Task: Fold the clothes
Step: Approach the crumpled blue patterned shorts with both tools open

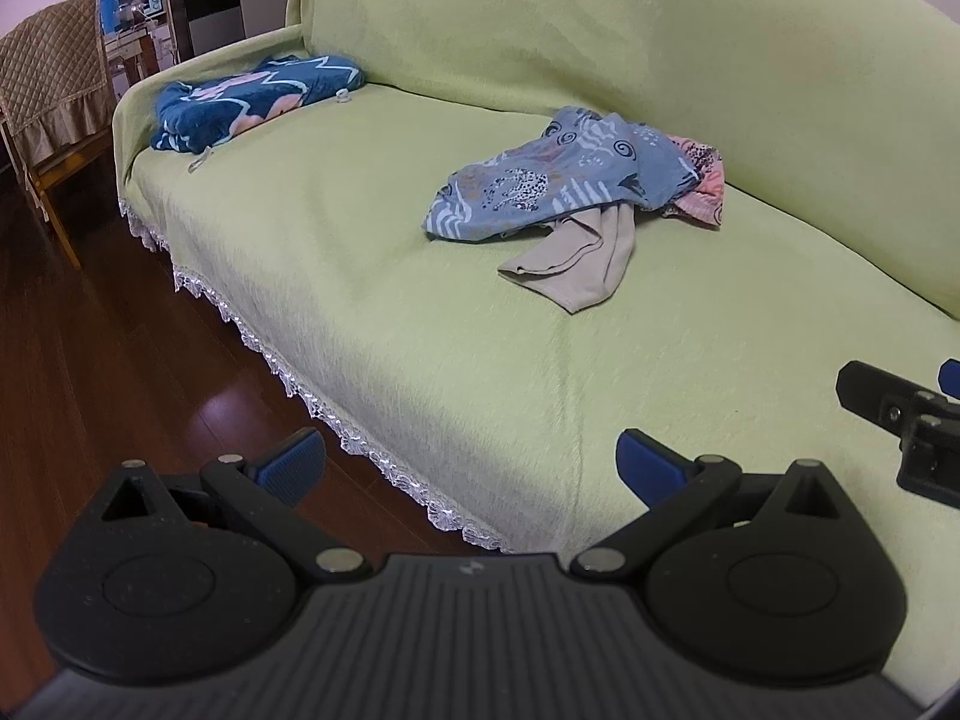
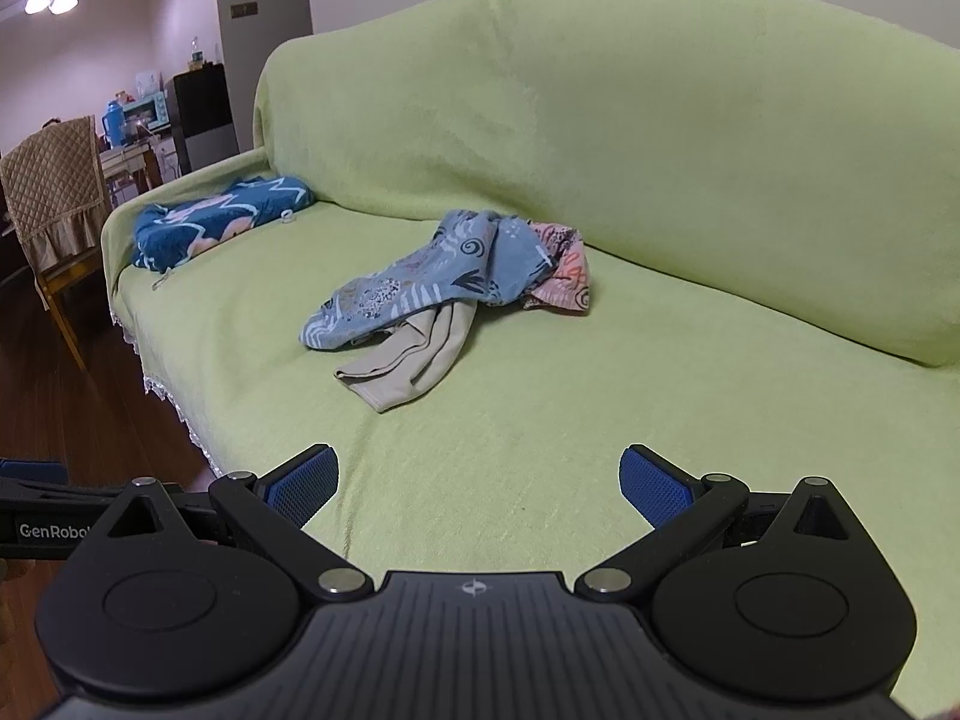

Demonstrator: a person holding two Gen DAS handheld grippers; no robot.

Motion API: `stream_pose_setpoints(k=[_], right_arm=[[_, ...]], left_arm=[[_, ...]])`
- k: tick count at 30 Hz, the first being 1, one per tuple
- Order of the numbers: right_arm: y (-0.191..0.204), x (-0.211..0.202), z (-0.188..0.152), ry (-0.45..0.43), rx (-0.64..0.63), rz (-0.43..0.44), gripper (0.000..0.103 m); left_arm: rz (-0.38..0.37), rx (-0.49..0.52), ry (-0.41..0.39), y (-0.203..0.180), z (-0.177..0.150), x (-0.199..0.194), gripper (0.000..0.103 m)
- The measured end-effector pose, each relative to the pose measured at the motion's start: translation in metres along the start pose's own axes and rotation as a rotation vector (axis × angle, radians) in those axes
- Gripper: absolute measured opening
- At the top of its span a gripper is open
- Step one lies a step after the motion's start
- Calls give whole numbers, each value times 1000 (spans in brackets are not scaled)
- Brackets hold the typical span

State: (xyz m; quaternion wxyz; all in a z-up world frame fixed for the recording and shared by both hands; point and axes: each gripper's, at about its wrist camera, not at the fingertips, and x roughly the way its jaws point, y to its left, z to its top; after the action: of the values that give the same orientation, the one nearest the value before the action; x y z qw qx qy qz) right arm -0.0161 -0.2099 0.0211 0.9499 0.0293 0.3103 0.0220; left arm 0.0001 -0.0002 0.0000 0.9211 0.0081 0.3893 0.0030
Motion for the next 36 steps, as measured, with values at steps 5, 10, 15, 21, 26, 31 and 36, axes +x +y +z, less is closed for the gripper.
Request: stream_pose_setpoints(k=[5, 10, 15, 21, 26, 31, 36], right_arm=[[3, 2, 5, 1, 8, 2, 103], [-2, 31, -2, 6, 11, -1, 103], [-1, 52, 4, 15, -4, -7, 103], [-6, 74, 8, 23, -13, -9, 103], [-7, 97, 17, 40, -20, -11, 103], [-6, 117, 23, 51, -29, -3, 103], [2, 135, 27, 7, -110, 2, 103]], left_arm=[[-1, 4, -7, -3, 5, 5, 102], [5, 0, 19, 2, 11, 20, 102], [8, 3, 37, 4, 25, 42, 102], [-6, 22, 28, 10, 33, 59, 102], [6, 32, 27, 9, 38, 78, 102], [12, 31, 25, 14, 49, 100, 102], [29, 15, 9, 28, 60, 118, 102]])
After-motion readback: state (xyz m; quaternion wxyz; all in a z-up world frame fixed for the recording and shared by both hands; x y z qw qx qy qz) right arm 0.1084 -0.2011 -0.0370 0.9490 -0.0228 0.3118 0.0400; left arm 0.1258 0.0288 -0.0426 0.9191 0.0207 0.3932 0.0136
